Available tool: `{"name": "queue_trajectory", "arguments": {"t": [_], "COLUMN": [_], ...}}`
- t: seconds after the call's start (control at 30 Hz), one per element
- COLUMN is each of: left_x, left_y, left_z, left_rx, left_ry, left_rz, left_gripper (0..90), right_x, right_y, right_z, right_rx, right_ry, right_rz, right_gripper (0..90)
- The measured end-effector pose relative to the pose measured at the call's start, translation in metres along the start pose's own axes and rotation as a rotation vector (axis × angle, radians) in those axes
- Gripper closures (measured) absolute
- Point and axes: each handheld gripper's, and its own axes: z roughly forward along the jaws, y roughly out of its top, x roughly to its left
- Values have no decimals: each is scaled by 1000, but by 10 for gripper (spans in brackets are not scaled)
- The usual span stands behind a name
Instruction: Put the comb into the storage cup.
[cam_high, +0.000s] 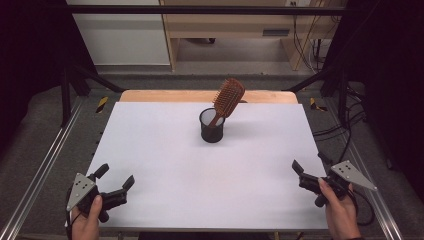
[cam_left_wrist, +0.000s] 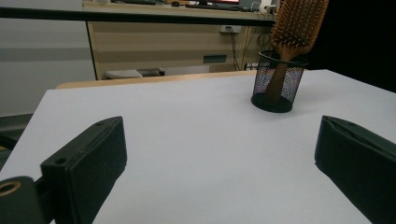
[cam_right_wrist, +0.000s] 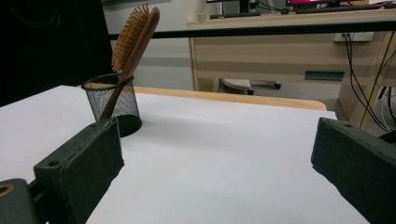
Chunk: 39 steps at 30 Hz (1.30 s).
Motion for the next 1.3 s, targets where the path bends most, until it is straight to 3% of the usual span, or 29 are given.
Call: {"name": "queue_trajectory", "arguments": {"t": [0.47, 1.3], "left_x": [-1, -1], "left_y": [-1, -2], "left_z": [2, 3], "left_rx": [6, -2], "left_ry": [-6, -9], "left_rz": [0, 3], "left_gripper": [21, 21], "right_x": [8, 28], "right_y": [-12, -27], "right_z": [-3, 8], "right_rx": [5, 33], "right_ry": [39, 107], "right_rz": [-19, -40], "right_gripper": [22, 22]}}
